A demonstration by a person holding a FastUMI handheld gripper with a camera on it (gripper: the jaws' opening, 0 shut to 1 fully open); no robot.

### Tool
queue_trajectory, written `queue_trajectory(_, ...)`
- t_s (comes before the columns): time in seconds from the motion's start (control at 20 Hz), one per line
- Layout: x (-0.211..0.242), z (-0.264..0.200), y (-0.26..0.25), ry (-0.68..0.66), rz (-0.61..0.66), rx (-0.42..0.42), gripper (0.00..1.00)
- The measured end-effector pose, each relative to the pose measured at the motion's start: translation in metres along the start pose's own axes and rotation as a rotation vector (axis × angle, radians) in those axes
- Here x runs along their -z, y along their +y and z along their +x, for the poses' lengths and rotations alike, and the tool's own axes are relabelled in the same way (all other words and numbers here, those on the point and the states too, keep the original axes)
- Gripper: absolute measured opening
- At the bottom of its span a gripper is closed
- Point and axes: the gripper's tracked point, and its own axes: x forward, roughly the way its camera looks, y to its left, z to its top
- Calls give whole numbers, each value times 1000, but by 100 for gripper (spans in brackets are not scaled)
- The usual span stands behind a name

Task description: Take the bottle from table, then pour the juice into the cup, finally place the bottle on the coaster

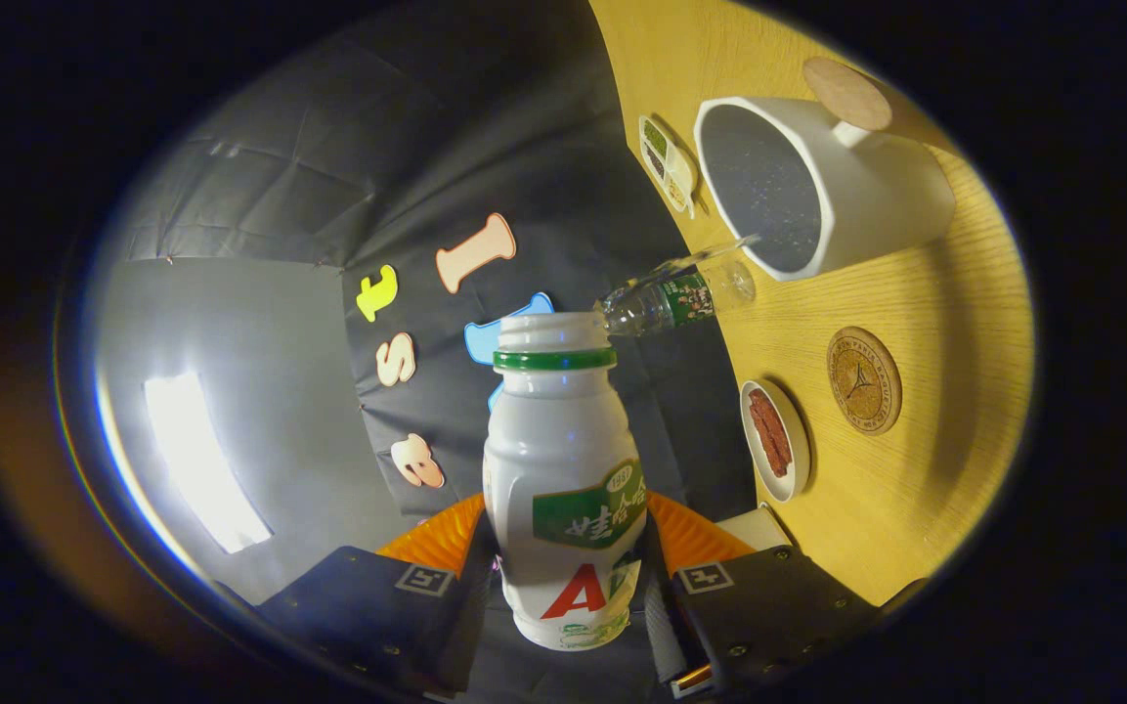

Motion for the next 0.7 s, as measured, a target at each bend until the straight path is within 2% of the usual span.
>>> queue_trajectory(0.7,-10,2,4,-40,69,-3,68)
